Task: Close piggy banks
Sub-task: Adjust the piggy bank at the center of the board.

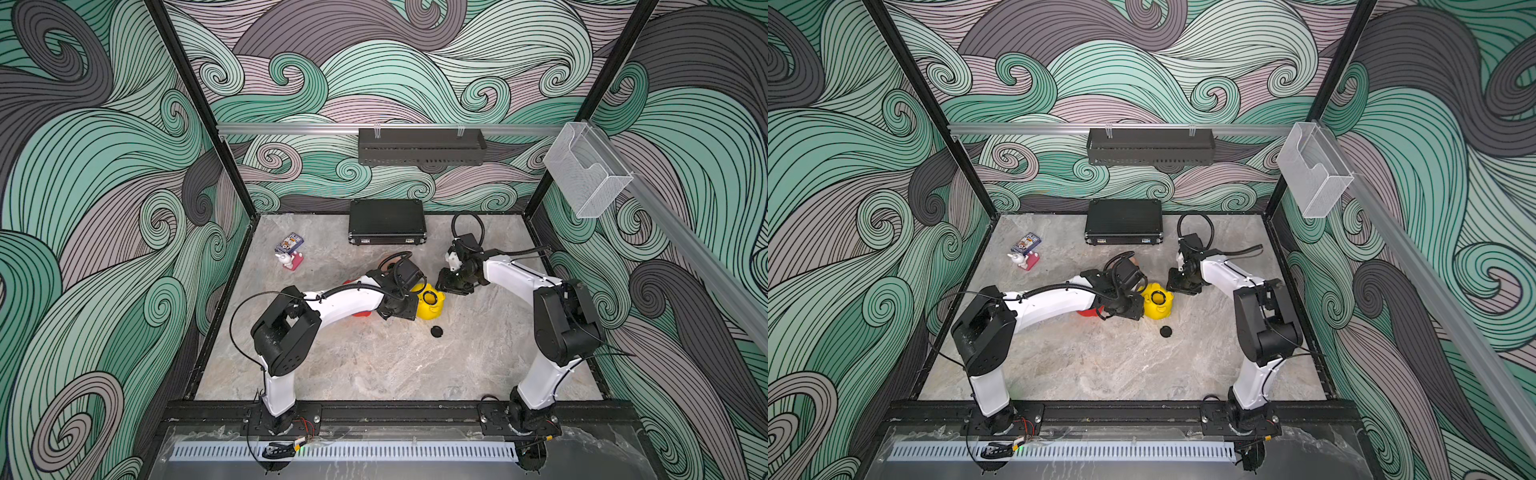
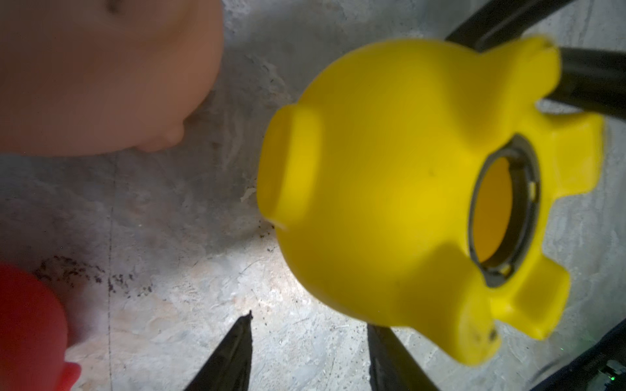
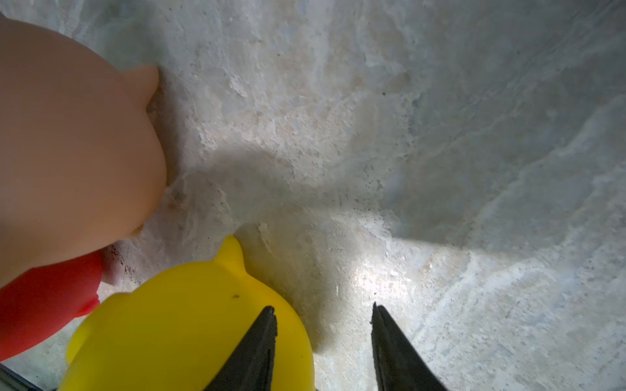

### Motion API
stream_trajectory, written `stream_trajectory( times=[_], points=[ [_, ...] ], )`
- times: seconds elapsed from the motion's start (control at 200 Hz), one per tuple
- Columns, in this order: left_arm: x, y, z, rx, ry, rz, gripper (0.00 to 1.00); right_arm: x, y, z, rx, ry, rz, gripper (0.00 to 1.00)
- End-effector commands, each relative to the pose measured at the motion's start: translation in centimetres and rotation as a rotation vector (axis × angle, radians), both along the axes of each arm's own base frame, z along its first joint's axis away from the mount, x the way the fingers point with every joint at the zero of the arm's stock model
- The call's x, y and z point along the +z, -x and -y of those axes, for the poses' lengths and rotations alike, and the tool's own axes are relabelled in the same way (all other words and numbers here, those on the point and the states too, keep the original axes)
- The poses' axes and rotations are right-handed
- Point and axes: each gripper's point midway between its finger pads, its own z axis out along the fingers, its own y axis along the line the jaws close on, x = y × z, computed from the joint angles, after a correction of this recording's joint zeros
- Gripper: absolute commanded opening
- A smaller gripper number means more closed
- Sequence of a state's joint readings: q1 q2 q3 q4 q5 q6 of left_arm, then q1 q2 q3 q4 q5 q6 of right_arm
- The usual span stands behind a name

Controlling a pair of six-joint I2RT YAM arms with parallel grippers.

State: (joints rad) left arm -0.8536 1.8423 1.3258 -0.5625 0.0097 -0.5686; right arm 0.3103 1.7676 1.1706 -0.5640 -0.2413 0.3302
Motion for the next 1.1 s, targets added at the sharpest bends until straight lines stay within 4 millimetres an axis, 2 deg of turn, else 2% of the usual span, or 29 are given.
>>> stream_trajectory(
  times=[0.0, 0.485, 0.66, 0.786, 1.096],
  points=[
    [0.5, -0.7, -0.6, 0.030, -0.045, 0.030, 0.54, 0.7, 0.9, 0.1, -0.001, 0.004, 0.013, 0.48],
    [1.0, -1.6, -1.6, 0.069, -0.102, 0.059, 0.54, 1.2, 3.9, -0.3, 0.017, -0.023, 0.002, 0.48],
    [1.0, -1.9, -2.0, 0.074, -0.131, 0.068, 0.49, 1.7, 4.1, -0.3, 0.018, -0.025, 0.021, 0.48],
    [1.0, -1.9, -2.2, 0.082, -0.143, 0.069, 0.49, 1.3, 3.9, 0.2, 0.003, 0.006, 0.029, 0.48],
    [0.9, -1.9, -1.7, 0.088, -0.116, 0.062, 0.46, 0.8, 4.9, -1.0, 0.032, -0.040, 0.005, 0.47]
  ],
)
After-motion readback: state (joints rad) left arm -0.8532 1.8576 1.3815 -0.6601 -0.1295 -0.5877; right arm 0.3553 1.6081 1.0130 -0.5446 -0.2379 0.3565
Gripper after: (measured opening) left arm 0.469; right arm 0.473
